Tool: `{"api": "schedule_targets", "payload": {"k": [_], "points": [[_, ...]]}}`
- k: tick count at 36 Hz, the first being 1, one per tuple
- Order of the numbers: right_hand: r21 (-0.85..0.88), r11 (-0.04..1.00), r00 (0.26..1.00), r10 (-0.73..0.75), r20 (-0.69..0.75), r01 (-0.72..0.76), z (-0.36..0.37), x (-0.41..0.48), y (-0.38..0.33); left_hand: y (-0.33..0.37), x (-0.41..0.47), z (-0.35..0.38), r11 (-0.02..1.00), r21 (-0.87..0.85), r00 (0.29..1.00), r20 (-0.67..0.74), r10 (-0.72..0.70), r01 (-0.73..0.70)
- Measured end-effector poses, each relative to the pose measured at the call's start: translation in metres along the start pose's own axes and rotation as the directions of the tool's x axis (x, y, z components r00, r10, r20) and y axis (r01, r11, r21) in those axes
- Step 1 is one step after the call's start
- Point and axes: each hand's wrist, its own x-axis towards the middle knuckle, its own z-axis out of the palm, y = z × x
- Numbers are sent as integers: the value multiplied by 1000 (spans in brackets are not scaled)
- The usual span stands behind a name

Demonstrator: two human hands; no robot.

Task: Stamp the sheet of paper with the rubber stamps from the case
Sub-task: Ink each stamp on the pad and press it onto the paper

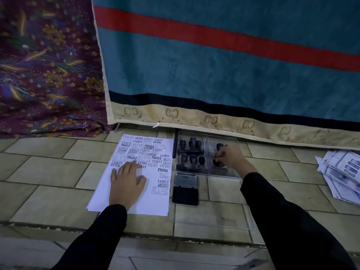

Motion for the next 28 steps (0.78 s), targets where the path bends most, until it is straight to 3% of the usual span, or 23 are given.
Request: {"api": "schedule_targets", "payload": {"k": [4,8,10,22,25,28], "points": [[95,995,1000,12,2,-12,-2,2,2,0,0,0,1000,-23,1000,-2,-3,2],[102,995,961,23,-275,5,-12,0,-2,1,0,-1,1000,-10,1000,-8,-3,3],[119,993,946,20,-324,20,-13,4,-4,2,0,-1,1000,-7,1000,-4,-7,7],[-332,943,999,-14,-41,0,-9,34,-9,4,0,-4,1000,-22,1000,6,-14,14],[-371,929,1000,-7,3,8,-8,40,-7,3,0,-4,1000,-22,1000,13,-18,19],[-307,952,999,-20,-42,6,-8,44,-6,3,0,-4,999,-25,1000,16,-24,24]]}}
